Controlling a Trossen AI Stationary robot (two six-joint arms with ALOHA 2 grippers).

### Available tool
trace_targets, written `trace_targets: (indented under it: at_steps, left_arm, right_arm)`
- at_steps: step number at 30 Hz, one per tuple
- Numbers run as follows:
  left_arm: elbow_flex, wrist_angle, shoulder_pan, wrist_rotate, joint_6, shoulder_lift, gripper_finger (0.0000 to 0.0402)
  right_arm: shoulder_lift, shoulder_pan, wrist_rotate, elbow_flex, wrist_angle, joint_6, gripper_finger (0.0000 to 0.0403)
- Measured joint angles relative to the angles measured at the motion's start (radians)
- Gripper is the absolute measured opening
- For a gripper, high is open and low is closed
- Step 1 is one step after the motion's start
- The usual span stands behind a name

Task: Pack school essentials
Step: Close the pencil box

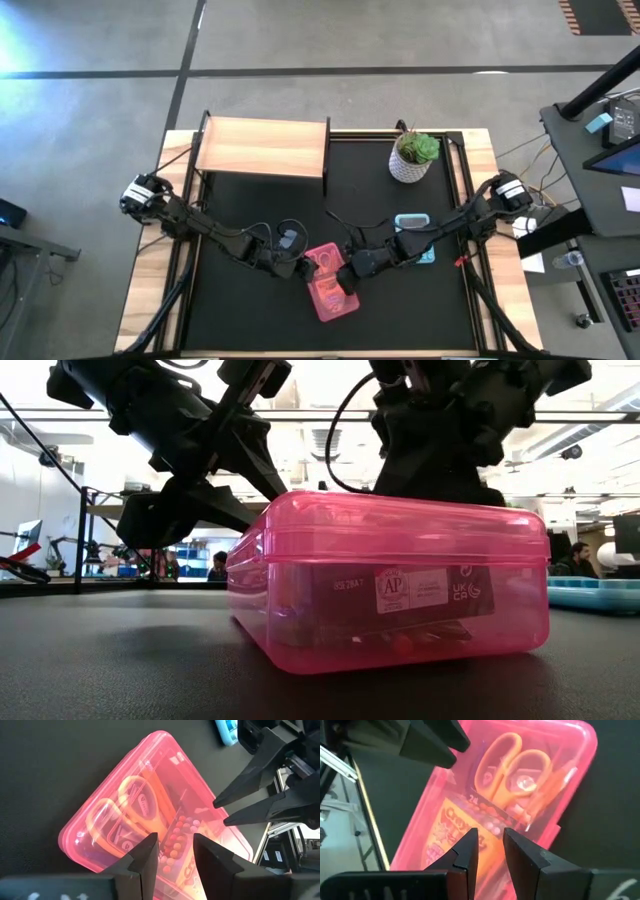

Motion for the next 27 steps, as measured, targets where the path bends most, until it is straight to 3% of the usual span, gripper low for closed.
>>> trace_targets:
  at_steps: [15,27]
  left_arm:
    - [0.011,0.000,0.004,0.021,0.003,-0.004,0.0111]
    - [0.034,0.008,0.005,0.029,0.159,-0.129,0.0111]
  right_arm:
    - [-0.007,0.026,0.032,-0.041,-0.062,0.016,0.0084]
    - [-0.007,0.018,0.036,-0.068,-0.020,0.010,0.0084]
